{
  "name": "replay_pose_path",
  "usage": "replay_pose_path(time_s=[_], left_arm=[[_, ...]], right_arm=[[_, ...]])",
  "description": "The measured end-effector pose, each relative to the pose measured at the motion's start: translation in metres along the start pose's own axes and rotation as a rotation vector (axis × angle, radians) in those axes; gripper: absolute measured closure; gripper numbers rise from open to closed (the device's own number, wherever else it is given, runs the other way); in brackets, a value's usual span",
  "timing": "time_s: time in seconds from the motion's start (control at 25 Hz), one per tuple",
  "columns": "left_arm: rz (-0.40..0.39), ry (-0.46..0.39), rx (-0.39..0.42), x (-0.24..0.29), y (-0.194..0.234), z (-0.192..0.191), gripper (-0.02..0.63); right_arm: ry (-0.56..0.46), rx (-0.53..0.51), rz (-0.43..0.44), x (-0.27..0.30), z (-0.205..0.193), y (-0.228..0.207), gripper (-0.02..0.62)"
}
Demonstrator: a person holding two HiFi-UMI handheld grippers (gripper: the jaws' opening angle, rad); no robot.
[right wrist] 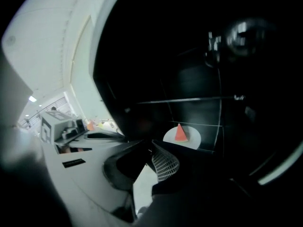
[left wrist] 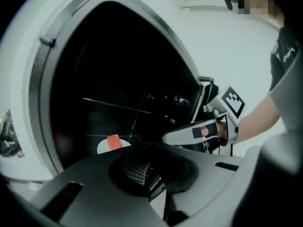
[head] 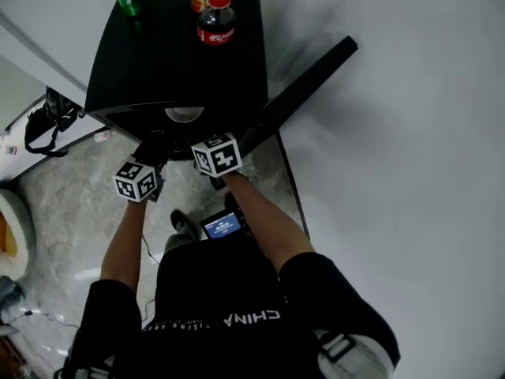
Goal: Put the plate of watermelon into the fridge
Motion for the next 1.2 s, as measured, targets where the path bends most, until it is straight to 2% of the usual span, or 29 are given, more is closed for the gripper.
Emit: replay_pose_path(time_s=[0.16,0.28,0.56,0.72,0.92,1.2], left_arm=[[-0.022,-0.052,-0.086,-0.019,-0.021,0.0,0.589],[-0.015,-0.066,-0.122,-0.026,-0.031,-0.008,0.591],[-0.025,-0.072,-0.113,-0.021,-0.03,0.005,0.591],[-0.02,-0.061,-0.116,-0.018,-0.032,0.003,0.589],[0.009,-0.017,-0.126,-0.017,-0.038,-0.012,0.589],[0.1,0.002,-0.191,-0.013,-0.061,-0.04,0.589]], right_arm=[[-0.03,-0.019,-0.021,-0.033,0.003,0.006,0.56],[-0.041,-0.004,-0.019,-0.039,-0.007,0.007,0.56],[-0.079,-0.023,-0.002,-0.037,0.013,0.013,0.56],[-0.063,-0.026,0.008,-0.036,0.01,0.013,0.561],[-0.035,-0.014,0.028,-0.04,-0.005,0.01,0.566],[0.028,-0.103,0.077,-0.057,-0.031,0.004,0.569]])
Point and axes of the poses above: the fingertips, and each gripper's own axes: x forward along the fingers, y to its left, z out of its top, the point moved 1 cm from there along -x, backward along the fingers, and after that the axes turned 5 degrees about y, right-handed, at the moved point
